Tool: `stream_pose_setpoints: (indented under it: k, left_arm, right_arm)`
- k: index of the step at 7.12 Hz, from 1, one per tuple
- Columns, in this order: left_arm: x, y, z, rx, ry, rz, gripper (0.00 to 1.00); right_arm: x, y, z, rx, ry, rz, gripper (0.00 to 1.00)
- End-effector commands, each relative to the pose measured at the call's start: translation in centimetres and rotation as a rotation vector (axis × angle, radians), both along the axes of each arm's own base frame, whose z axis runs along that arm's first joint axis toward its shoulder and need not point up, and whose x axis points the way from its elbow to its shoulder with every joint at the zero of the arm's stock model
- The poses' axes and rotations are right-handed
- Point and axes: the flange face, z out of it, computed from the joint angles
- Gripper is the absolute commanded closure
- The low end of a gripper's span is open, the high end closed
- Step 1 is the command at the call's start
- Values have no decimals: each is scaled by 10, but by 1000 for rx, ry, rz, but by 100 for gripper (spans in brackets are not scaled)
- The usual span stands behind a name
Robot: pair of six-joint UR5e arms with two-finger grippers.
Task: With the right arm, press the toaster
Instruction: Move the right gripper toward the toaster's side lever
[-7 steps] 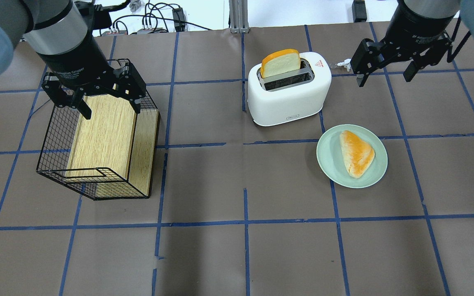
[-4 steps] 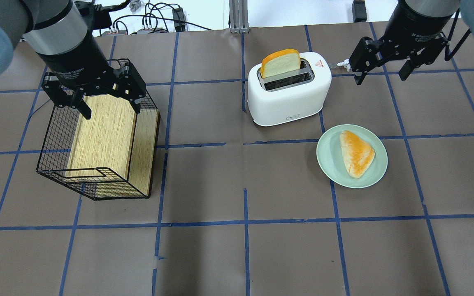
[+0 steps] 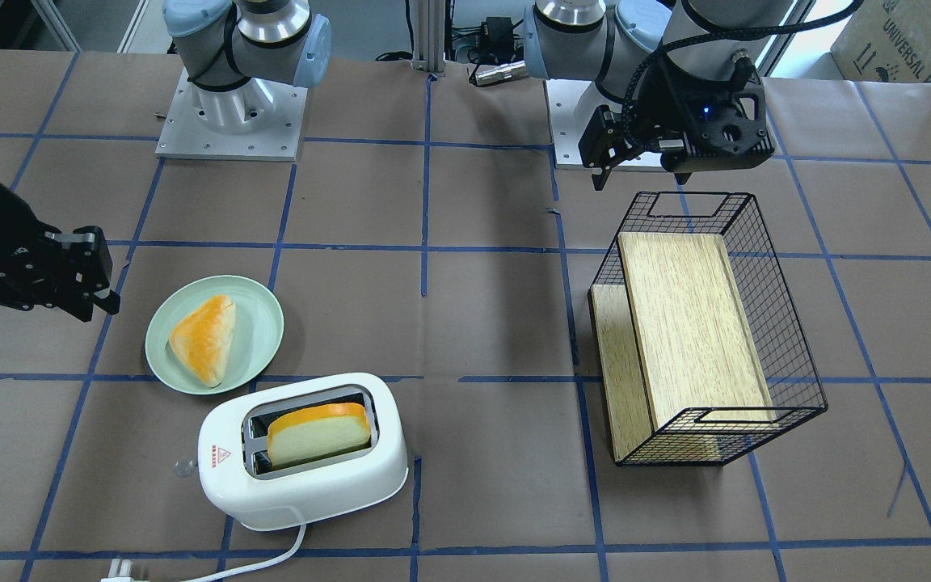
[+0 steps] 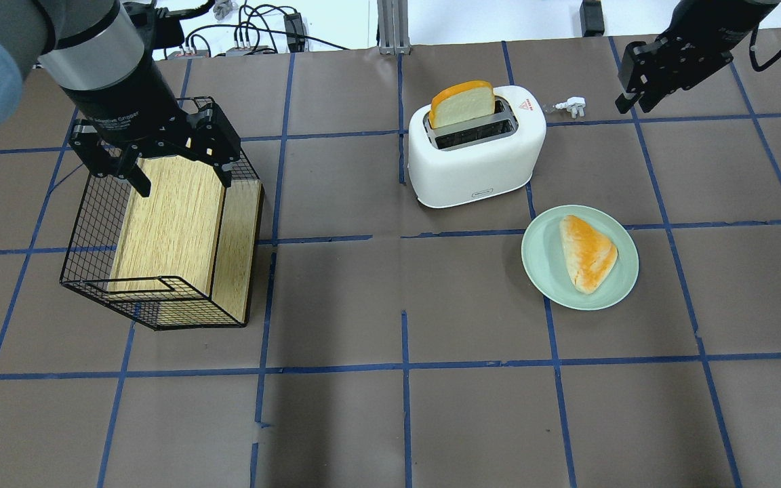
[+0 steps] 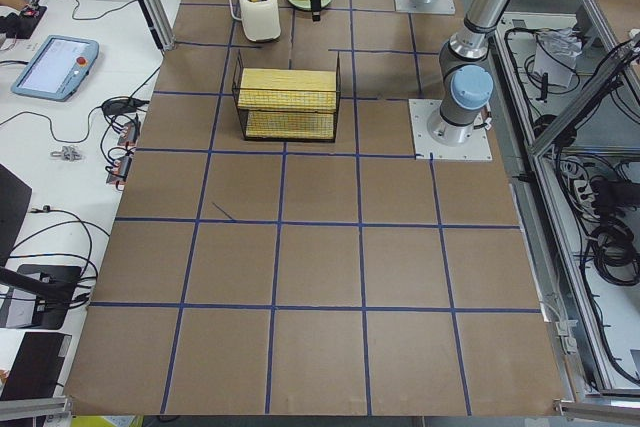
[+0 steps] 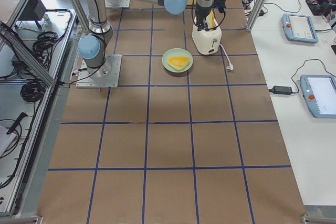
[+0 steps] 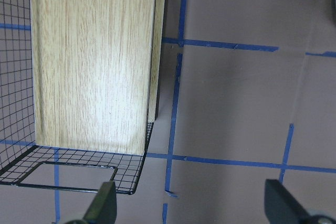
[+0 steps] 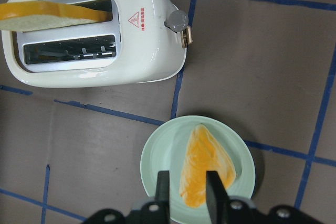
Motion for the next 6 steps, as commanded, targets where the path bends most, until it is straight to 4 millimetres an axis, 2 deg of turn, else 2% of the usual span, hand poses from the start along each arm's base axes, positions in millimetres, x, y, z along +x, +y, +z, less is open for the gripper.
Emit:
stream_pose_setpoints:
  k: [1,3,4,6]
  left_arm:
    - [0,0,0,0,0,0,0]
    - [0,0,0,0,0,0,0]
    - [0,0,0,0,0,0,0]
    - [0,0,0,0,0,0,0]
  right_arm:
    - [-5,-43,-44,0,-120,5,97]
    - [-5,-87,-73,12,-202,2,97]
    - [-6,-104,-79,10,-219,2,97]
    - [-8,-122,-102,28,-257,-2,97]
